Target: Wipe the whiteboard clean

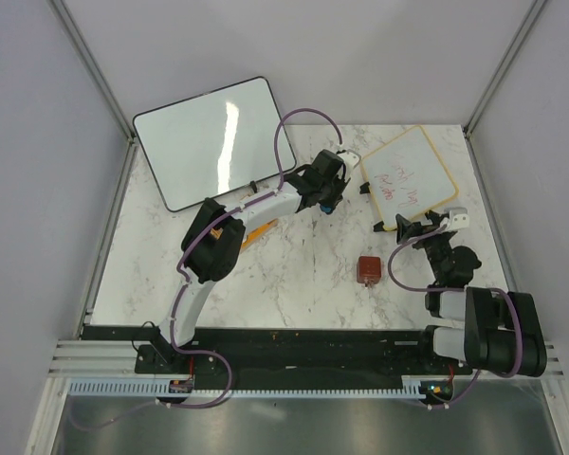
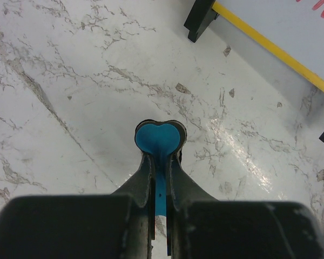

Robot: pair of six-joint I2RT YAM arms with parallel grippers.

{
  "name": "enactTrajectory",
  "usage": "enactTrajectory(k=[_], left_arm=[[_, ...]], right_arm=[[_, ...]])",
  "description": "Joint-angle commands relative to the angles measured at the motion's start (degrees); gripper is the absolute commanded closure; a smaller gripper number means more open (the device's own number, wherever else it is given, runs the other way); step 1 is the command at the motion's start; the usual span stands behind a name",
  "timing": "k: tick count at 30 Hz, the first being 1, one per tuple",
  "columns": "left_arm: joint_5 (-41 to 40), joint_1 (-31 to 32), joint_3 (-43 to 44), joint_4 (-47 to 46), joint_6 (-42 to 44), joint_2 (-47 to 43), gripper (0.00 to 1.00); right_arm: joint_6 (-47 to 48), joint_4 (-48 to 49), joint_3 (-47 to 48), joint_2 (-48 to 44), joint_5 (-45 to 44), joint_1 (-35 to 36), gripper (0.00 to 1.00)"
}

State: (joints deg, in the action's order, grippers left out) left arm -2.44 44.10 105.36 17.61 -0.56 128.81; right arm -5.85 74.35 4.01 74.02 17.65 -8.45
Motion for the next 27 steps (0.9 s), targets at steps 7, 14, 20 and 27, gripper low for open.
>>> enactTrajectory(k=[7,14,20,27], left_arm=[[0.85,0.02,0.02,-0.38,1.26,-1.64,0.98],[2.17,0.02,-0.07,-0.64,1.08,-1.55,0.98],[2.17,0.29,0.37,-0.82,-0.41,-2.25,0.98],[2.17,0.90,0.81,-0.82,-0.15,-3.22,0.98]], right_arm=[[-4.13,-19.71,17.14,-7.65,23.31,-6.32,0.02],[14.17,-55.22,26.04,-11.97,13.12,-6.49,0.02],[19.11,-69.13,37.19,-8.82,7.84,-10.00,0.02],[15.34,-76.97,52.03,-1.61,13.37,-16.51,0.05]])
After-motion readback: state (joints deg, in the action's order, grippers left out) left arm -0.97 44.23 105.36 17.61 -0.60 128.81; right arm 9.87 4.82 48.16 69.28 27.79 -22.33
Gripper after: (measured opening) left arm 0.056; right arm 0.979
